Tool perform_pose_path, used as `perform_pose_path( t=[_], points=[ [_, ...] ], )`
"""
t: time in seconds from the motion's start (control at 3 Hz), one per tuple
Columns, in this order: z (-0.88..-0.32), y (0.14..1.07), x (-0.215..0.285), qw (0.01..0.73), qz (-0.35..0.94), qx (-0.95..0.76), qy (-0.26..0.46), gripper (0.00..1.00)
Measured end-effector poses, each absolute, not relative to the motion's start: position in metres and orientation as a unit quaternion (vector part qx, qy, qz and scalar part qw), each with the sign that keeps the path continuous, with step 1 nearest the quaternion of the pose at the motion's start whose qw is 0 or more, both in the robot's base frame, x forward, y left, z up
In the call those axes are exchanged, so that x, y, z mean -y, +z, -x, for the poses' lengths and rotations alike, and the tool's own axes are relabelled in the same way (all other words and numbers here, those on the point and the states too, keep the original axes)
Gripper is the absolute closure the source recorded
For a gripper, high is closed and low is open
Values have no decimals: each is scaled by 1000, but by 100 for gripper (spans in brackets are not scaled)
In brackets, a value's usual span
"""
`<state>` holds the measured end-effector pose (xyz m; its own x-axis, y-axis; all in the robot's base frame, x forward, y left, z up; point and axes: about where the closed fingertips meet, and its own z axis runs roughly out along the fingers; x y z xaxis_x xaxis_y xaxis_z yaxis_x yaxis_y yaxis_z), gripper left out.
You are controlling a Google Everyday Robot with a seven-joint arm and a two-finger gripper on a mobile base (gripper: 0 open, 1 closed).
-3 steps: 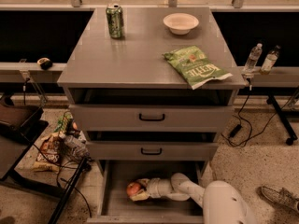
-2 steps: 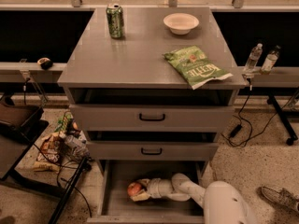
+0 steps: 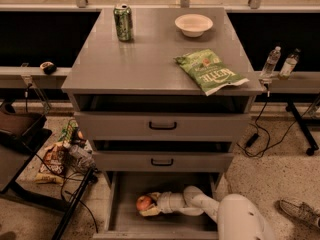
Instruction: Place apple into bottom drawer
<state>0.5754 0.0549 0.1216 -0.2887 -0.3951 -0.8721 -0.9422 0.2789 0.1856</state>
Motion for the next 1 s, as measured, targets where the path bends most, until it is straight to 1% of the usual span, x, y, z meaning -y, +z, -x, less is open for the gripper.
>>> perform_pose_path(
  t=[0.33, 0.67, 1.0],
  points=[
    [-575, 122, -55, 367, 470, -711, 373, 0],
    [-575, 122, -55, 367, 470, -711, 373, 0],
    [-560, 134, -21, 369, 470, -706, 380, 0]
  ],
)
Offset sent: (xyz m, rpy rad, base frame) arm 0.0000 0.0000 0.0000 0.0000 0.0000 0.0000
